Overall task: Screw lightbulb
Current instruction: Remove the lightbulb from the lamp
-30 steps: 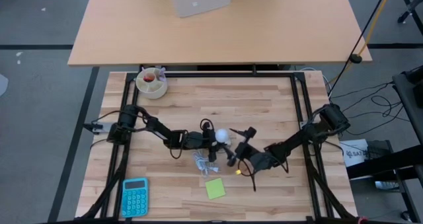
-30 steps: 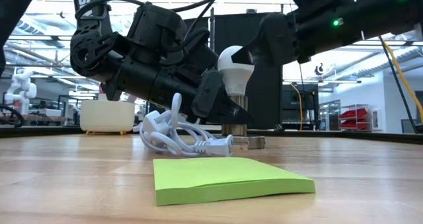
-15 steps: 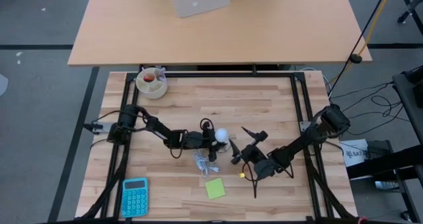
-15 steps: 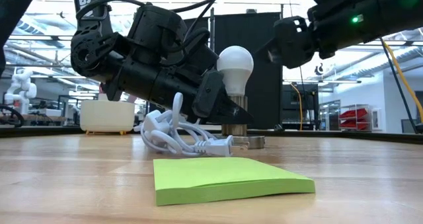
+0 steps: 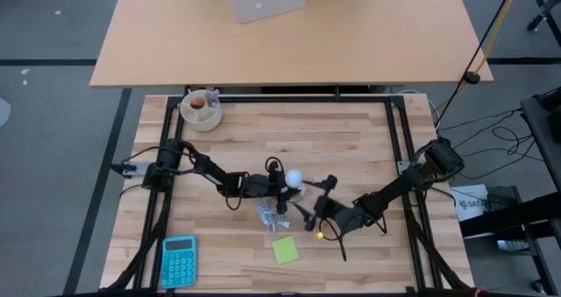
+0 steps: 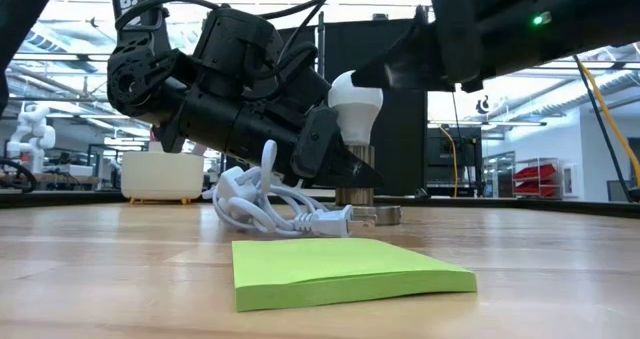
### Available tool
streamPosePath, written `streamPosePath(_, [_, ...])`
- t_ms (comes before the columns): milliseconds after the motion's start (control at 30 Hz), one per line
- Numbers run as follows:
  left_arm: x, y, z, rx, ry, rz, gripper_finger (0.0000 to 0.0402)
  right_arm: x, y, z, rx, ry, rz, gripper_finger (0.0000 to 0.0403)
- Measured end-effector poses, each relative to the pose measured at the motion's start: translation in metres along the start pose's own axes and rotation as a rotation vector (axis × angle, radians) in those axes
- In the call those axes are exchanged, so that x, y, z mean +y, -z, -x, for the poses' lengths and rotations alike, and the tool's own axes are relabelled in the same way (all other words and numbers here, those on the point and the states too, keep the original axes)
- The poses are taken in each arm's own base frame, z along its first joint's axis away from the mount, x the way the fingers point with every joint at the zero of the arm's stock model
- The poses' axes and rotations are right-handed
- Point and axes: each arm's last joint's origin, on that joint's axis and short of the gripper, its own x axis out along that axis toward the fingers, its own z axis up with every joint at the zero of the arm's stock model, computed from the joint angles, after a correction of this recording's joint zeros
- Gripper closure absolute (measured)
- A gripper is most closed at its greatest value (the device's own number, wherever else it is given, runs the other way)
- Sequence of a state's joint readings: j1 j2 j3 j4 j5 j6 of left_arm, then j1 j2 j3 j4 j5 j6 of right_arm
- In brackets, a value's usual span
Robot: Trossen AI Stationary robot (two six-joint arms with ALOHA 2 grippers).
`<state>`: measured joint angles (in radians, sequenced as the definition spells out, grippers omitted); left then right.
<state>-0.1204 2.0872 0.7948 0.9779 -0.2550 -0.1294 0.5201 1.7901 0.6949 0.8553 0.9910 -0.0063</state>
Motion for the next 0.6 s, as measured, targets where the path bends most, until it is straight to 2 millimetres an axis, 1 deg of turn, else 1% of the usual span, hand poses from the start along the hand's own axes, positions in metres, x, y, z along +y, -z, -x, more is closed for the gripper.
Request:
streamPosePath(133, [-0.001,0.000,0.000,0.000,0.002,0.000,0.0220,-0.003,-0.001,0.001,-0.006,0.132,0.017,0.0051])
streamPosePath(300, [-0.002,0.000,0.000,0.000,0.005,-0.002,0.0220,0.000,-0.006,0.009,-0.034,0.159,0.061,0.0051])
streamPosePath(533, [-0.002,0.000,0.000,0.000,0.006,-0.002,0.0220,-0.001,-0.008,0.009,-0.036,0.203,0.074,0.0051])
streamPosePath(600, [-0.002,0.000,0.000,0.000,0.006,-0.001,0.0220,-0.002,-0.007,0.009,-0.024,0.251,0.075,0.0051])
